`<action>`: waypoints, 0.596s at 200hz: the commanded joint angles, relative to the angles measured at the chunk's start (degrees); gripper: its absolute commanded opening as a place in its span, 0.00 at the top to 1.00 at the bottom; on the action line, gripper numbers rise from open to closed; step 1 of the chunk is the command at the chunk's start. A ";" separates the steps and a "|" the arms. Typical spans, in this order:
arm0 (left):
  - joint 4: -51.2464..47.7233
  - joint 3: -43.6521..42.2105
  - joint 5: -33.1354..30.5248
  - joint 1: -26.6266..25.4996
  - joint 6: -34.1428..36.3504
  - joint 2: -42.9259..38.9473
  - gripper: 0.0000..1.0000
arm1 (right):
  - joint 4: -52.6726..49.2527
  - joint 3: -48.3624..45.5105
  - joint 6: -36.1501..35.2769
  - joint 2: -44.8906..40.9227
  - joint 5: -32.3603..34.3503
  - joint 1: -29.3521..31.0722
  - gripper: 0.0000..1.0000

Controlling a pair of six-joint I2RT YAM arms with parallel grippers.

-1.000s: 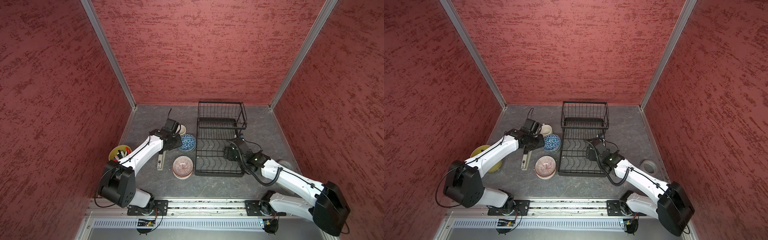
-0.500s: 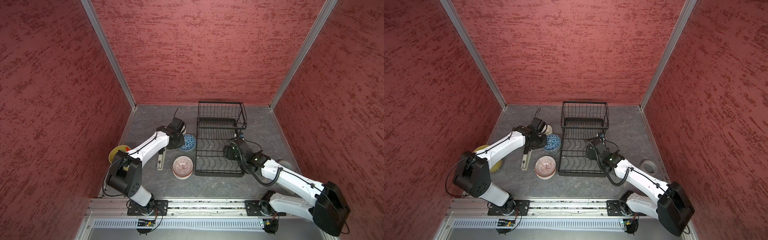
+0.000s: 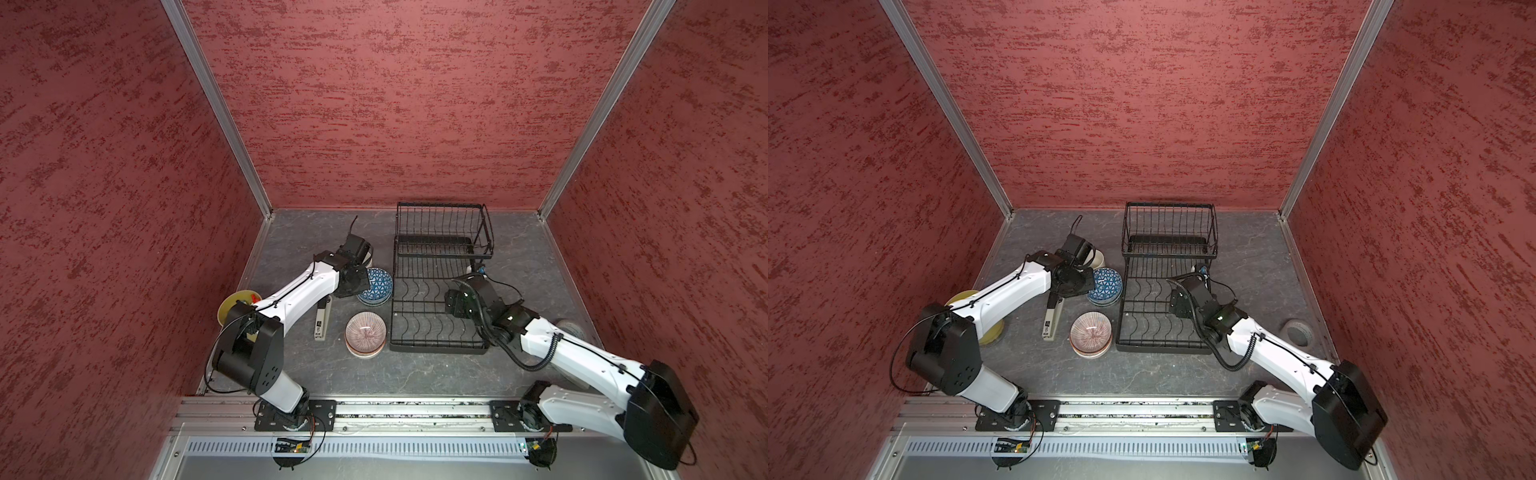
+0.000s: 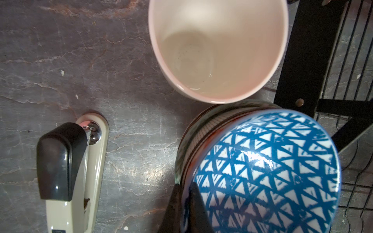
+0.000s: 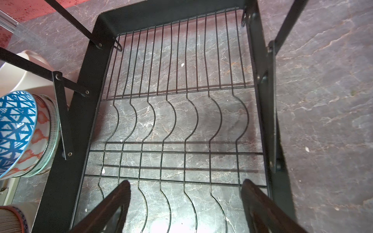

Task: Load the bowls into the dish rack
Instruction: 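Close the left gripper on the rim of the blue-and-white bowl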

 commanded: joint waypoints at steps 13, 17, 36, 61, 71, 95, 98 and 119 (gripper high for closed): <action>1.73 -0.53 3.07 -0.61 1.62 -2.40 1.00 | 3.05 -0.56 0.71 0.23 -1.45 0.33 0.13; 1.88 -0.54 3.27 -0.61 1.67 -2.51 1.00 | 3.22 -0.64 0.77 0.23 -1.55 0.31 0.13; 2.29 -0.35 3.98 -0.61 1.84 -3.16 1.00 | 3.67 -0.91 0.93 0.14 -1.85 0.36 0.13; 2.38 -0.23 4.55 -0.59 2.04 -3.84 1.00 | 4.02 -1.18 0.80 -0.03 -1.94 0.36 0.13; 2.60 -0.18 4.80 -0.52 2.26 -4.14 1.00 | 4.21 -1.27 0.71 -0.03 -1.99 0.32 0.13; 2.91 -0.18 5.60 -0.43 2.53 -4.26 1.00 | 4.57 -1.46 0.71 0.13 -2.12 0.35 0.13; 2.92 -0.10 5.69 -0.35 2.57 -4.25 1.00 | 4.57 -1.51 0.71 0.14 -2.12 0.34 0.13; 2.86 -0.06 5.88 -0.26 2.80 -4.25 1.00 | 4.83 -1.65 0.64 0.28 -2.30 0.40 0.13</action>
